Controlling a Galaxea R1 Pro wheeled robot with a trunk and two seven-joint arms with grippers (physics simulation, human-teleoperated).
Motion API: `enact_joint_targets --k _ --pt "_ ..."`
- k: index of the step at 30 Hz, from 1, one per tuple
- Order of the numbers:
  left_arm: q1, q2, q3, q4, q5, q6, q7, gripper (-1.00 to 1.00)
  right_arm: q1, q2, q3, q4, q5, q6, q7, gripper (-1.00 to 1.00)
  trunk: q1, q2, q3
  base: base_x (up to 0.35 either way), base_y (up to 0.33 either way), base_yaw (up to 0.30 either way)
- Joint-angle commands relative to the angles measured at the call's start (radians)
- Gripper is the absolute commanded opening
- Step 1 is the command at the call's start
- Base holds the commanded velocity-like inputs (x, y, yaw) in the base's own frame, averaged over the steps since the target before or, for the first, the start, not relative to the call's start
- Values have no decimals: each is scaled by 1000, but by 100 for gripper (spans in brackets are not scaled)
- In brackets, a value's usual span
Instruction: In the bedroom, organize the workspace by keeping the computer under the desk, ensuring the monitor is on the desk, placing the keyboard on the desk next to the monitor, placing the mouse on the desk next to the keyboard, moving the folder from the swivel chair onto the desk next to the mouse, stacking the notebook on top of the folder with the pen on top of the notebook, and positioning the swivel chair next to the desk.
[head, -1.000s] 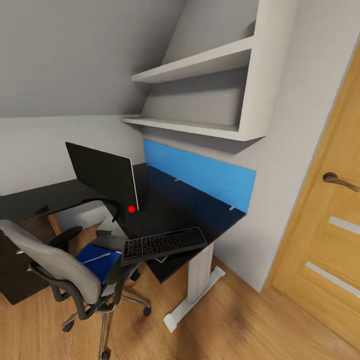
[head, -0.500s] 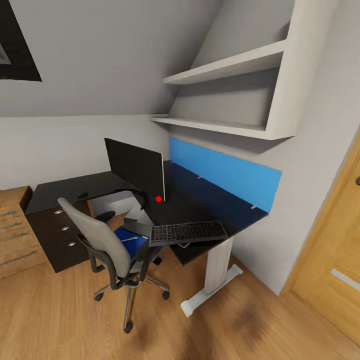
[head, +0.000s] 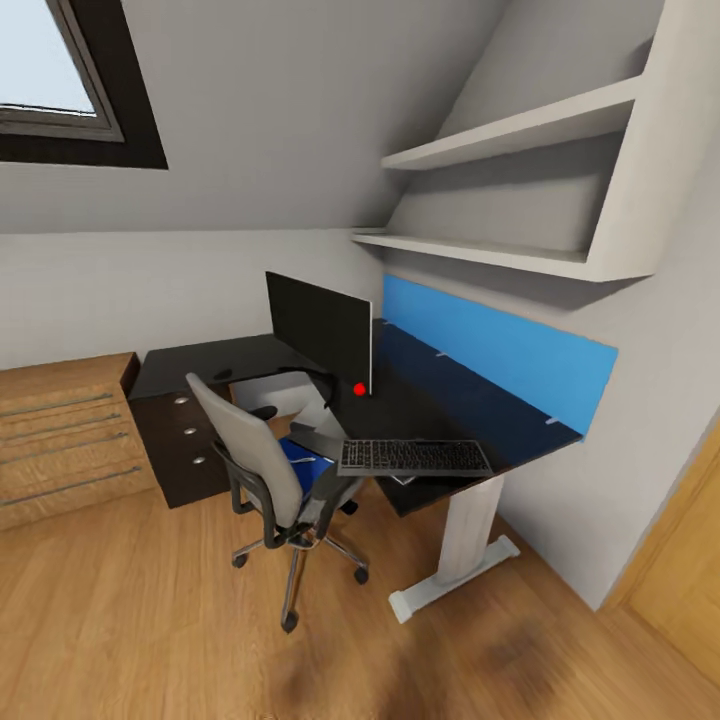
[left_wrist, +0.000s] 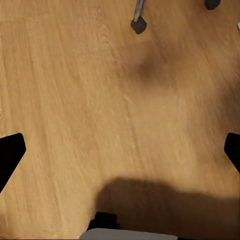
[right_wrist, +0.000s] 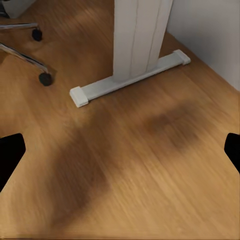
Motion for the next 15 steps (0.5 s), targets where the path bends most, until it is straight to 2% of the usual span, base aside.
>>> enact_joint_targets --k 1,15 --pt "0 0 0 -1 3 -2 1 100 0 0 -1 0 1 -2 -2 100 0 -1 -1 -133 -272 291" --pt "0 0 0 -1 3 -2 1 100 0 0 -1 2 1 -2 -1 100 0 -1 -1 -139 -304 291"
